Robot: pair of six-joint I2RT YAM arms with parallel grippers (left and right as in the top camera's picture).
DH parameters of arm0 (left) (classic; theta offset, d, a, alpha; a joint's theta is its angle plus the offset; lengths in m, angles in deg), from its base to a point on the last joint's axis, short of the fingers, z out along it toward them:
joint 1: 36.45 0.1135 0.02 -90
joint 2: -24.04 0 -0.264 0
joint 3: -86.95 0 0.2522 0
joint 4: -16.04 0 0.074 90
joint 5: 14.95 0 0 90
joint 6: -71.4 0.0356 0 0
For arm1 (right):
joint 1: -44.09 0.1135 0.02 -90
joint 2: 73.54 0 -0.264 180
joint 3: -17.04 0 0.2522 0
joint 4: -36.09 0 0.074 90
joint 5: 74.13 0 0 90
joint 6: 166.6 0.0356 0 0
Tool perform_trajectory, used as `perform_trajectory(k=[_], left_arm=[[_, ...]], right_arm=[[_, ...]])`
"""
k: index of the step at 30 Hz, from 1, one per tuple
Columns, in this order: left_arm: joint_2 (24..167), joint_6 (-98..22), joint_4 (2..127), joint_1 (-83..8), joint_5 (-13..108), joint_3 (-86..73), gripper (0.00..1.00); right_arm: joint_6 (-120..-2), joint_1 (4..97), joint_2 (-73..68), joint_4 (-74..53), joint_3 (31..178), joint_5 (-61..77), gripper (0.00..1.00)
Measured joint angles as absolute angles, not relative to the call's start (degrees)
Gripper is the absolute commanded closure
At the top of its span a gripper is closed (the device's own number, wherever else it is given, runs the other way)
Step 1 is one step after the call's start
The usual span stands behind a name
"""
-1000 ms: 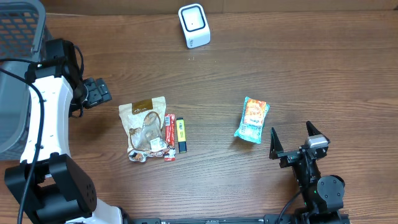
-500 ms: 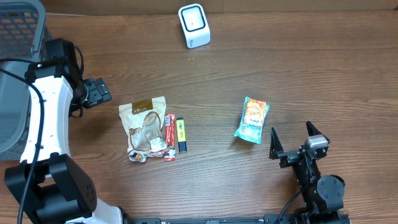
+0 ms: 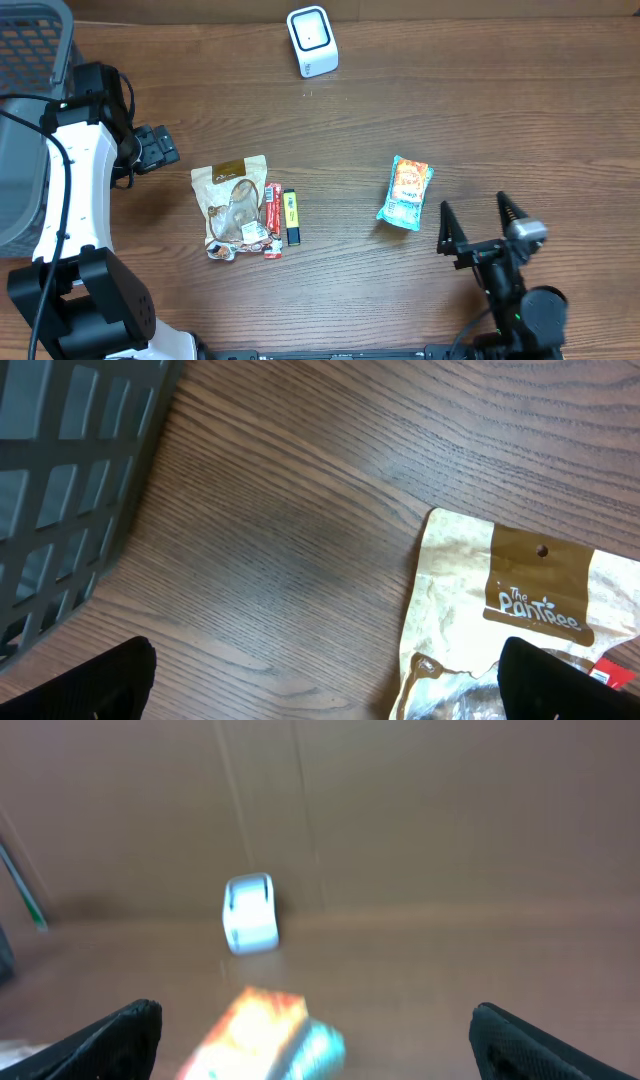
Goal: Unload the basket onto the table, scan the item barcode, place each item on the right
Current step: 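Raise the right gripper and move it over the orange-teal snack pack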
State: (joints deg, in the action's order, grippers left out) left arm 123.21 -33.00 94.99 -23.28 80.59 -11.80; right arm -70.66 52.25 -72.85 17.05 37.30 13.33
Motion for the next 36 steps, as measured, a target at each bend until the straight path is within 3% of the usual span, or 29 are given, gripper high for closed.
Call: perform_trajectory(k=[11,26,35,36], left_arm=[[123.21,-32.97,95.01,-23.28,80.37,-11.8,0.0],[123.21,-33.0,95.01,-23.28,79.93,-11.8,0.0],[123.21,-33.0,94.99,-23.28,79.96,-11.8,0.0],[123.21,-33.0,94.99,-23.28,79.96,-11.8,0.0]], right_arm=[[-70.16,52.27,-66.75,2.75,64.28,13.37,0.0],[-66.36,52.16,-28.15,-45.11,120.19,13.24,0.0],[-66.07,52.05,-5.69,-50.38,126.57,2.73,0.0],[-66.09,52.03,-3.81,-51.21,126.57,1.24,0.17]])
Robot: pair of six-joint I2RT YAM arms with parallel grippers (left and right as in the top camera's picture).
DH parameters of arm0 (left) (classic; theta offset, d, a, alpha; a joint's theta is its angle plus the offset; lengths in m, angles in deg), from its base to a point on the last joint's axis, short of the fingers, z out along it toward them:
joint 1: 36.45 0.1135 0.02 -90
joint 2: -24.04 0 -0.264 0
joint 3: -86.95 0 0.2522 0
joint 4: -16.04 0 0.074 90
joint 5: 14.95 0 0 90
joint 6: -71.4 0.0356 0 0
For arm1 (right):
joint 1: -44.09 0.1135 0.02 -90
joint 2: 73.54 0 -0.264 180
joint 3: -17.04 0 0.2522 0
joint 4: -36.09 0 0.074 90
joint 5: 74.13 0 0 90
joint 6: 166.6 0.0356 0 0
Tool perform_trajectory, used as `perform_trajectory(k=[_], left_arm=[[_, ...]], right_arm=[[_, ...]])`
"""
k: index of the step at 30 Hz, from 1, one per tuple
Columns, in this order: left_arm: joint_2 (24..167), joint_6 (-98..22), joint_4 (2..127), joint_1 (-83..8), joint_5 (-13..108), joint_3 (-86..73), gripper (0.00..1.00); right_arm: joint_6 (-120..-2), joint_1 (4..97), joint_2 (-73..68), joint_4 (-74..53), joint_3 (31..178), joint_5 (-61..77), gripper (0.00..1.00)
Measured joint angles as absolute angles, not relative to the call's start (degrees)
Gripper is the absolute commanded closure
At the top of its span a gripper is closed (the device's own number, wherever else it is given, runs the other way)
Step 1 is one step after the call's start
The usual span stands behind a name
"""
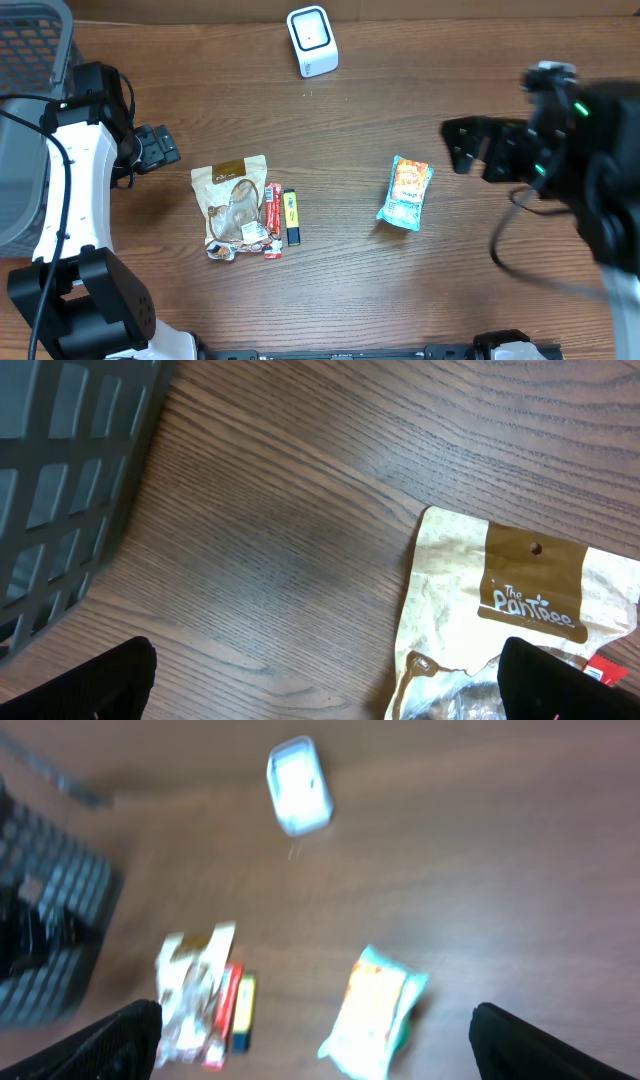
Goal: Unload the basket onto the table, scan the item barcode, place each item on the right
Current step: 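Raise the right gripper and move it over the orange-teal snack pack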
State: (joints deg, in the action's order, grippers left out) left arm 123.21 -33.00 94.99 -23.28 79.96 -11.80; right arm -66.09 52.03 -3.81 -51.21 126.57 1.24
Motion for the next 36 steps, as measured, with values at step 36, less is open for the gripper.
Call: perform_trajectory(k=[36], left_arm=[[123.21,-33.0,94.99,-23.28,79.98,-11.8,0.0]], right_arm=[[-30.69,78.26,30.18,-54.91,119.97,33.46,0.62]])
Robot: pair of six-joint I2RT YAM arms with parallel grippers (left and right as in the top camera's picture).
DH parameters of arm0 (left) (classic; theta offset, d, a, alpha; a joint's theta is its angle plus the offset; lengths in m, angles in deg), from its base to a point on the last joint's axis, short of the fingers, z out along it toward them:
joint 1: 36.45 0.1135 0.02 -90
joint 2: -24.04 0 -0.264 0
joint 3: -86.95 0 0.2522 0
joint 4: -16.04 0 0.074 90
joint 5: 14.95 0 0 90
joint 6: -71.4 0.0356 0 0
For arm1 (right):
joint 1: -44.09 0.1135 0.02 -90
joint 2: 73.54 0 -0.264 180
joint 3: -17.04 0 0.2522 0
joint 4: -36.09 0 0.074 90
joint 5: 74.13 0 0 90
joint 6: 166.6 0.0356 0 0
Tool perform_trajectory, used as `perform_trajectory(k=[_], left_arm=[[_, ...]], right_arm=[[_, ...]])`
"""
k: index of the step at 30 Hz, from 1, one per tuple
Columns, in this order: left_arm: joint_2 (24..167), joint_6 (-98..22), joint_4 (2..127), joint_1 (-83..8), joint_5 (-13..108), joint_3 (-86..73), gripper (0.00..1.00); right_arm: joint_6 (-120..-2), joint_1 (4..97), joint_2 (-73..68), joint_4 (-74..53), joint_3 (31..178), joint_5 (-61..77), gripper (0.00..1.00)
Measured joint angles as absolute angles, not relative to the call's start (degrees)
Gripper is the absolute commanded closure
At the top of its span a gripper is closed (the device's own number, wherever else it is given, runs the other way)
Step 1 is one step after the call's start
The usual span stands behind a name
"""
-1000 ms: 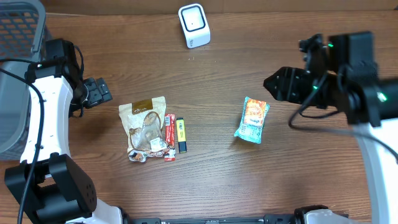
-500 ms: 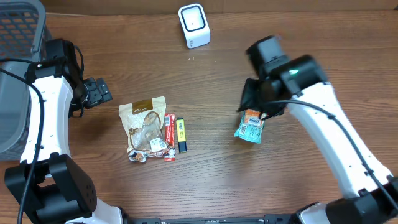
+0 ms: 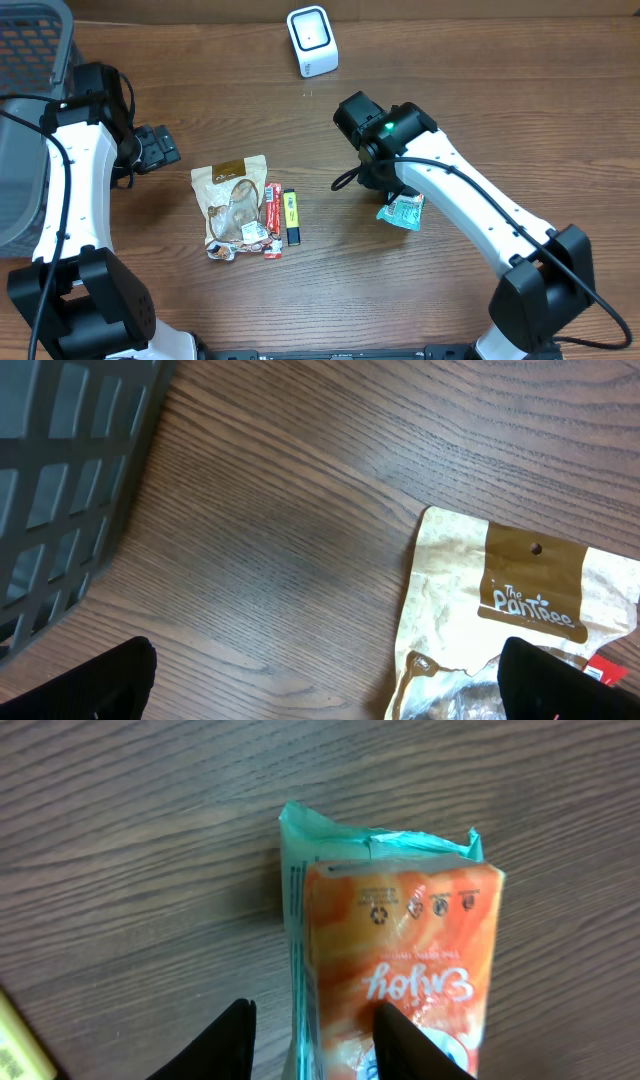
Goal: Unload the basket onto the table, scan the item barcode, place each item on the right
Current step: 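Raise the right gripper and move it over the orange-teal snack pack, then grasp the orange-teal snack pack with the right gripper and lift it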
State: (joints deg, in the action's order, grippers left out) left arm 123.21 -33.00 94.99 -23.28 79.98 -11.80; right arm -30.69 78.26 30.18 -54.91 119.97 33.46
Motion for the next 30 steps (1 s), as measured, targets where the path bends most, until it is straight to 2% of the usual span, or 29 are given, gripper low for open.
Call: perform_trajectory(k=[10,16,20,21,30], left_arm=[[123.21,-33.0,94.99,-23.28,79.96,-11.8,0.0],[123.21,-32.97,94.99,-23.28,79.96,-11.8,0.0],[123.21,-33.0,94.99,-23.28,79.96,-11.8,0.0],[123.21,-33.0,94.99,-23.28,79.98,-11.8,0.0],[123.21,-32.97,94.99,-23.28,79.96,-11.8,0.0]], right_arm=[[-30.27,78.26,30.33,-54.67,119.44,35.88,0.66],[-30.36,78.26,30.33,-53.53,116.82,36.76,0.71],[-30.58,78.33,30.33,-53.27,115.92,37.76,0.89],[-30.88,78.35,30.33,-53.14,115.9,37.91,0.96],[-33.9,78.37,30.29,-55.54,120.05,37.41,0.96]])
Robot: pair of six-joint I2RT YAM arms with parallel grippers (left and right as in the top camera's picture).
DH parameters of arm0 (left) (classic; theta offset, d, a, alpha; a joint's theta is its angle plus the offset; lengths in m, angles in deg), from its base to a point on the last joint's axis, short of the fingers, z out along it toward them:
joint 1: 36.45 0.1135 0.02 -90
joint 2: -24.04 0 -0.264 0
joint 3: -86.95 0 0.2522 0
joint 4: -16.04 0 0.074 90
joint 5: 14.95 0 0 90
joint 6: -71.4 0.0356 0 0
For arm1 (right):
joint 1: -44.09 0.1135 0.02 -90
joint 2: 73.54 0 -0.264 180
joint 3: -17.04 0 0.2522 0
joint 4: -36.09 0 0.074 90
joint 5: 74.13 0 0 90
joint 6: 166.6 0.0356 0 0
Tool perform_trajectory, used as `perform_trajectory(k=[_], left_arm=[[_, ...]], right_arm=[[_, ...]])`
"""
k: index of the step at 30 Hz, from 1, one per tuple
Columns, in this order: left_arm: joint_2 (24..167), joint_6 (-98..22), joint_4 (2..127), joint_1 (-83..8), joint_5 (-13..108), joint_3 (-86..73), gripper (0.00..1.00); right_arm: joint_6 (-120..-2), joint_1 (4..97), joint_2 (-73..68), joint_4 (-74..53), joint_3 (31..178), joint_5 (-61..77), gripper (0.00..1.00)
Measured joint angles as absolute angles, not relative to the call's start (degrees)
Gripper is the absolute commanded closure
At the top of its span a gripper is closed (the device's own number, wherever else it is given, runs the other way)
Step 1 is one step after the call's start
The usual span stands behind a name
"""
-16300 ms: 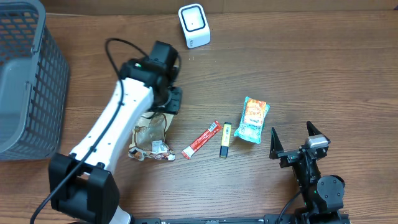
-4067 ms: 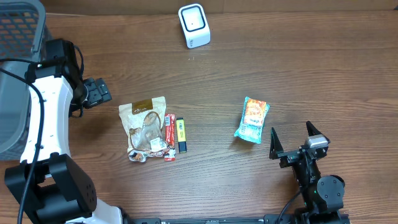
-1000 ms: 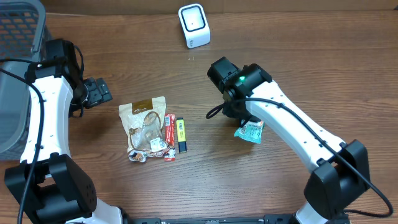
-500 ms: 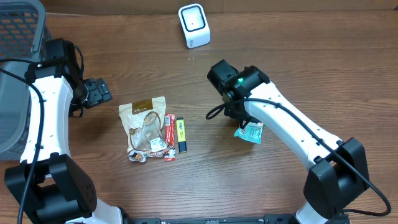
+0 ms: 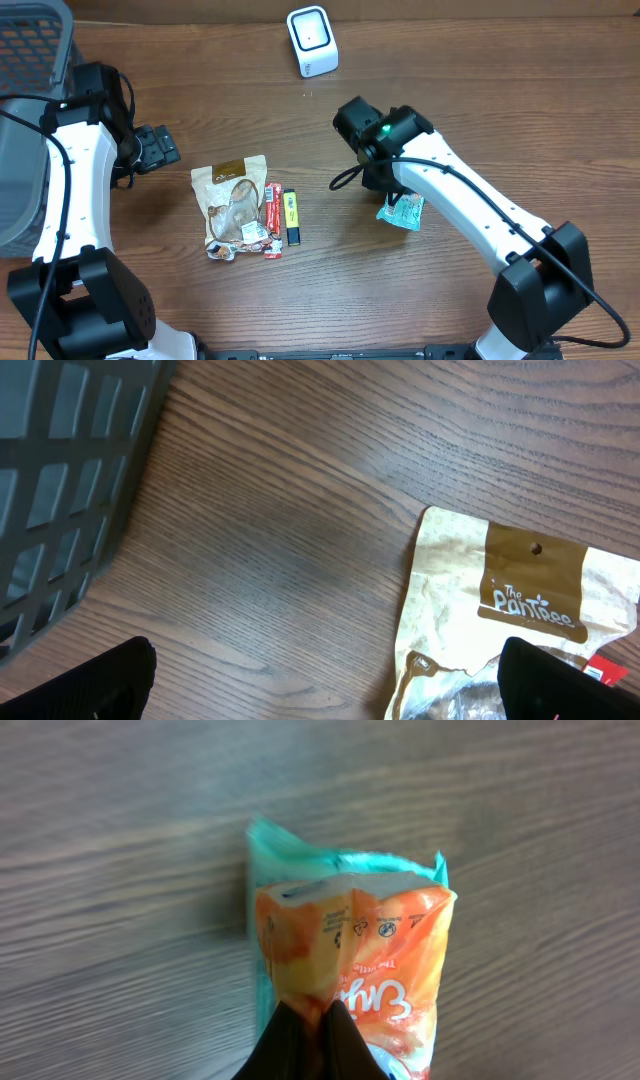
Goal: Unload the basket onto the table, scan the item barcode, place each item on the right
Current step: 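Grasp the orange-teal snack pack with the right gripper and lift it, then carry the snack pack left and set it beside the highlighter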
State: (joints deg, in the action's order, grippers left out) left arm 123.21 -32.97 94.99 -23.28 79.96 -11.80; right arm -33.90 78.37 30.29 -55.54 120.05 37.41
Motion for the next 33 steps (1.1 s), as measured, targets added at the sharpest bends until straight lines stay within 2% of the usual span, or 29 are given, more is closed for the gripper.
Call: perform_trajectory(k=[8,14,20,33], left_arm=[[123.21,-33.0,94.99,-23.28,79.96,-11.8,0.0],[123.21,-33.0,94.99,-23.28,79.96,-11.8,0.0],[123.21,-33.0,94.99,-23.28,79.98,-11.8,0.0],[123.21,-32.97,94.99,-23.28,79.98,-11.8,0.0]], right_arm=[[-37.09,78.35,30.36,-59.36,136.67,31.4,0.96],[-39.76,78.24,30.36,-53.75,137.26,19.38,0.96],[-42.01,78.24,30.36,-40.68,130.92,9.19,0.96],[-43.36,76.71,30.38,-7.87,106.94,-8.6,0.96]])
